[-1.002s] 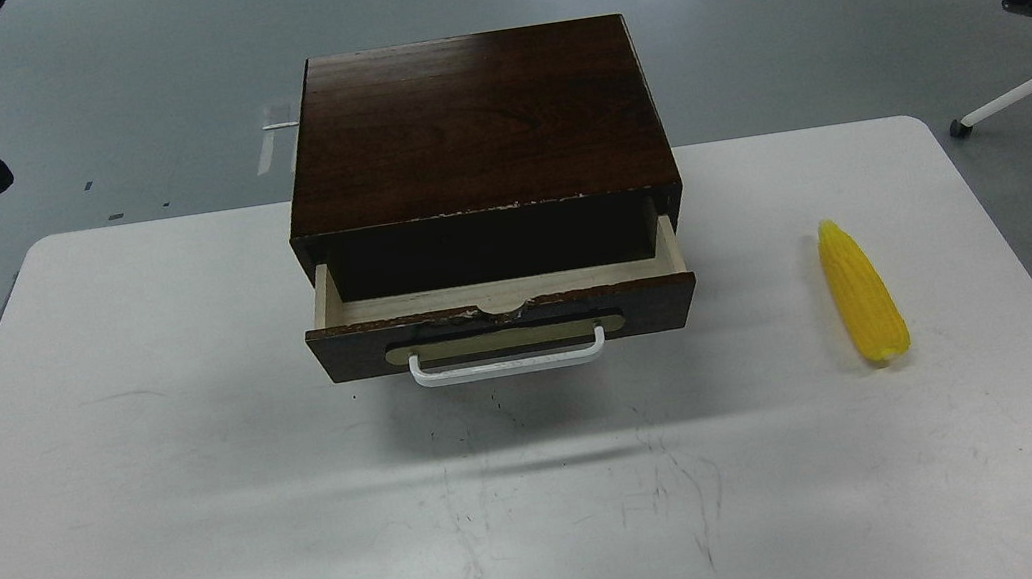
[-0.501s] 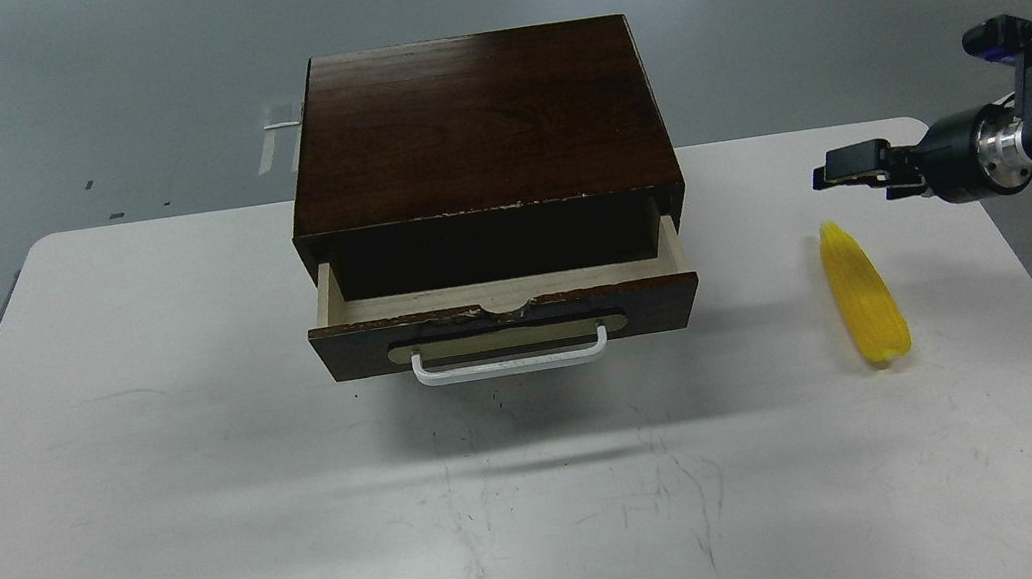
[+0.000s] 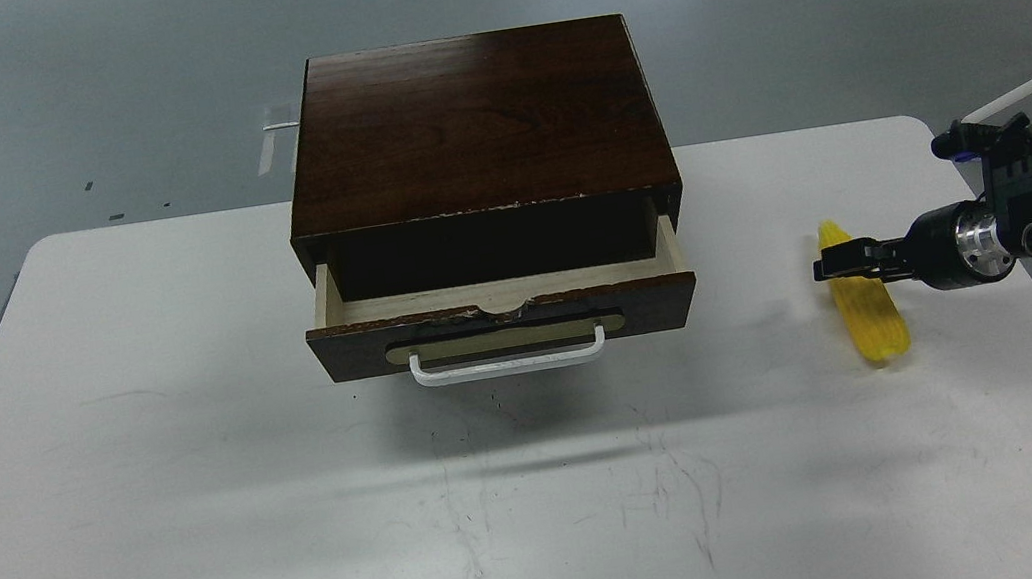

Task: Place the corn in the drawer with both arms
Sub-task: 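Reach the right gripper down to the yellow corn cob and grasp it, then lift the corn with the right gripper and carry it over the box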

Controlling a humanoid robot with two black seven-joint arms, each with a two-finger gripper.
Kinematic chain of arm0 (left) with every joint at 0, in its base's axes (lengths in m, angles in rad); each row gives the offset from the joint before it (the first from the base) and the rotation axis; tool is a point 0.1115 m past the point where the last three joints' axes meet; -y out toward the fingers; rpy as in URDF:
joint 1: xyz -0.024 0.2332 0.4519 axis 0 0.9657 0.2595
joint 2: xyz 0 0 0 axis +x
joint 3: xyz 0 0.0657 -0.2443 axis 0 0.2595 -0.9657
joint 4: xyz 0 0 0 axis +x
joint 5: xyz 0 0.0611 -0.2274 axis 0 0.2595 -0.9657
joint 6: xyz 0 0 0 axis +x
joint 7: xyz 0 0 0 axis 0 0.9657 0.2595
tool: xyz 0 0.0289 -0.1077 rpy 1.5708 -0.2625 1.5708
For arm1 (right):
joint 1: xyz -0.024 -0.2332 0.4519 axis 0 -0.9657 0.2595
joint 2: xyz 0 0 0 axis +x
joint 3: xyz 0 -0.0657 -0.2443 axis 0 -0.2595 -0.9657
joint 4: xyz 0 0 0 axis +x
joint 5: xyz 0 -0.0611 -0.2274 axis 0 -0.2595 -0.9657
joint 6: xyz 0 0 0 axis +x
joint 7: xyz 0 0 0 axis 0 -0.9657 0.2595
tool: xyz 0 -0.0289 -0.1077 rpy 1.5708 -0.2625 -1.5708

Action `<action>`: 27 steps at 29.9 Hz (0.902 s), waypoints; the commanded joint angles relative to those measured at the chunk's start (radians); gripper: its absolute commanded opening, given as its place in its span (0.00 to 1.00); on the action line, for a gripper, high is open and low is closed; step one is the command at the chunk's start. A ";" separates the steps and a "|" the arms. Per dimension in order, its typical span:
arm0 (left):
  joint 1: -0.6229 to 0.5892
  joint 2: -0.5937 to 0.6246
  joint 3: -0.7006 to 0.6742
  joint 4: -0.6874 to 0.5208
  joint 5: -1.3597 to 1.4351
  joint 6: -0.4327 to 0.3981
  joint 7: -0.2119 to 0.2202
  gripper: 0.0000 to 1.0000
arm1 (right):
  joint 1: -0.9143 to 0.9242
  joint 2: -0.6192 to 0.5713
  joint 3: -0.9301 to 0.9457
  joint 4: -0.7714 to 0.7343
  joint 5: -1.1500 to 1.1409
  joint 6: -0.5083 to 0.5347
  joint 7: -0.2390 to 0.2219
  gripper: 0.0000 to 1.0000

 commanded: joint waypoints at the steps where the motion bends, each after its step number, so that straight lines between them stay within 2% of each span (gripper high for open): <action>1: 0.000 -0.002 0.000 0.000 0.004 0.000 0.002 0.98 | -0.018 0.007 -0.001 0.000 -0.002 -0.007 0.000 0.63; 2: 0.000 -0.004 0.000 0.000 0.004 0.000 0.002 0.98 | -0.020 0.010 -0.001 0.000 -0.004 -0.007 0.000 0.57; 3: 0.000 -0.006 0.002 0.000 0.004 0.000 0.002 0.98 | -0.023 0.014 -0.001 0.000 -0.004 -0.008 0.001 0.42; 4: 0.000 -0.006 0.000 0.000 0.004 0.000 0.002 0.98 | -0.021 0.014 -0.001 -0.001 -0.004 -0.008 0.000 0.33; 5: 0.000 -0.006 0.000 0.000 0.004 0.000 0.002 0.98 | -0.015 0.014 0.000 -0.001 -0.004 -0.008 0.000 0.18; 6: 0.000 -0.004 0.000 0.000 0.004 0.000 0.002 0.98 | -0.005 0.014 0.002 -0.001 -0.001 -0.008 0.001 0.10; 11: 0.000 0.002 0.002 0.000 0.007 0.000 0.004 0.98 | 0.096 0.002 0.038 0.000 0.010 -0.013 0.001 0.01; 17: -0.001 0.019 0.011 -0.001 0.013 0.000 0.010 0.98 | 0.340 -0.026 0.149 0.017 0.009 -0.010 0.009 0.00; 22: -0.001 0.021 0.012 -0.003 0.014 0.000 0.005 0.98 | 0.547 -0.018 0.144 0.129 -0.016 -0.005 0.011 0.00; 27: 0.000 0.021 0.014 -0.001 0.015 0.000 0.005 0.98 | 0.690 0.080 0.146 0.311 -0.226 -0.034 0.011 0.00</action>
